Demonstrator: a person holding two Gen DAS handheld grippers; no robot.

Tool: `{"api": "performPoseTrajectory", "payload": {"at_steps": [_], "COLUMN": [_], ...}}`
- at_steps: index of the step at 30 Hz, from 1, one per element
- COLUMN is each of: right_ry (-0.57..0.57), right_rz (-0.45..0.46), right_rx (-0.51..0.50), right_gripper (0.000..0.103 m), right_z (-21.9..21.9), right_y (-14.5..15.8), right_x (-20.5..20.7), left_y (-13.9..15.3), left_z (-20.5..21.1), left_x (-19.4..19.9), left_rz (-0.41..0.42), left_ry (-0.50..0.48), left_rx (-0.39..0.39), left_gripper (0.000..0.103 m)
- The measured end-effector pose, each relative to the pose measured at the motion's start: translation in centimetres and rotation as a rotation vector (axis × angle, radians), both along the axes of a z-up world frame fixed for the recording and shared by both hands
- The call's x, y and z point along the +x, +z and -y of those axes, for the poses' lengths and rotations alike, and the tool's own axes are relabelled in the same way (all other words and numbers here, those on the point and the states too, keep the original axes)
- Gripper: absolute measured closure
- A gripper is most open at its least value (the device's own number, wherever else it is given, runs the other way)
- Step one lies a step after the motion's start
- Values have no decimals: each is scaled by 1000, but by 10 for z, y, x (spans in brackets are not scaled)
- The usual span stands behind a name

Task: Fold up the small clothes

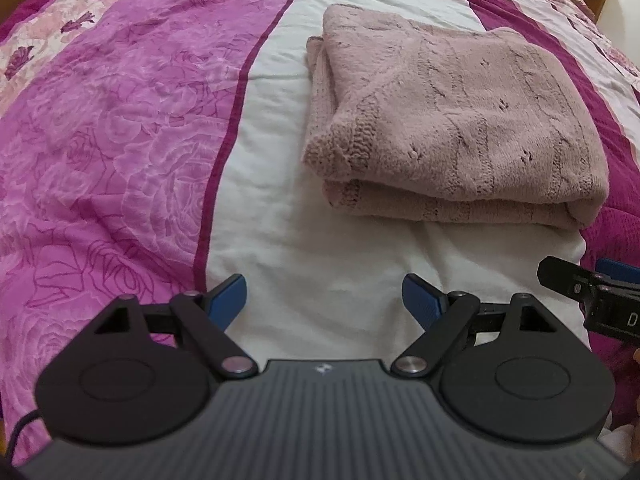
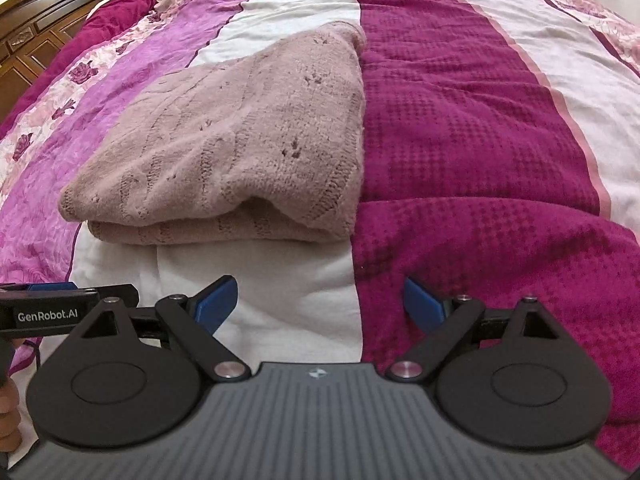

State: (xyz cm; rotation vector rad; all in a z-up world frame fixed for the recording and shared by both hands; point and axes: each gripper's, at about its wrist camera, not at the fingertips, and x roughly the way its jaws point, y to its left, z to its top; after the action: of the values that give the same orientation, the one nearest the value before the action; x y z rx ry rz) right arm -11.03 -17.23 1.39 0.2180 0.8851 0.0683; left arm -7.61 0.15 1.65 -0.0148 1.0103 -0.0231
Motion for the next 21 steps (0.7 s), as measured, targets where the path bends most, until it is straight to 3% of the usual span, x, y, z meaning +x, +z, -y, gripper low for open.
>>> {"api": "performPoseTrajectory", "payload": {"at_steps": [21], "right_ry": [-1], "right_rz": [-2], "right_rx": [2], "right_gripper": [9], "right_z": [1], "right_y": [-1], "right_x": [1], "left_y": [-1], "left_z": [1], "left_x": [-2], "left_rz": [1], "left_ry": [-14], "left_rx": [2], "left_gripper": [17]}}
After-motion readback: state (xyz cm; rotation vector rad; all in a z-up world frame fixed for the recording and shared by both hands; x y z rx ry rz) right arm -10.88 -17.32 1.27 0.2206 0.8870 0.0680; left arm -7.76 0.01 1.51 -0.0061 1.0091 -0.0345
